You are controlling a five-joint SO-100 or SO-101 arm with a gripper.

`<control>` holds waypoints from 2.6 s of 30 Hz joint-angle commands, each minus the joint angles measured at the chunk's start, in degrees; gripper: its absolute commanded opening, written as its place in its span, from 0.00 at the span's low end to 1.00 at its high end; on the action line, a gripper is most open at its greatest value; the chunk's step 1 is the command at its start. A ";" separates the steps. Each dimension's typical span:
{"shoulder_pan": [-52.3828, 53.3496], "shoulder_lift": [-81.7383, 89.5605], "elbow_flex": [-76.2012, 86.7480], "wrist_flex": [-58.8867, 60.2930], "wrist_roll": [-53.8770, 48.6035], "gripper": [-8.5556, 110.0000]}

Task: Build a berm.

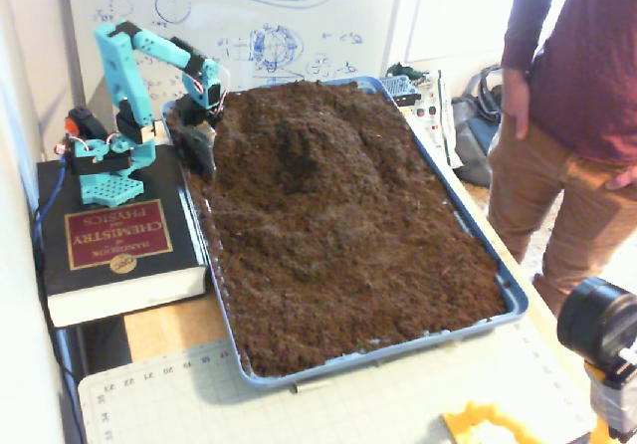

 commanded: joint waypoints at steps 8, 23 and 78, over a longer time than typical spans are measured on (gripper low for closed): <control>-1.05 -6.59 -13.36 -9.05 4.75 0.07; 6.59 -6.15 -24.61 -9.05 3.96 0.07; 44.21 18.63 -22.41 26.72 -40.17 0.07</control>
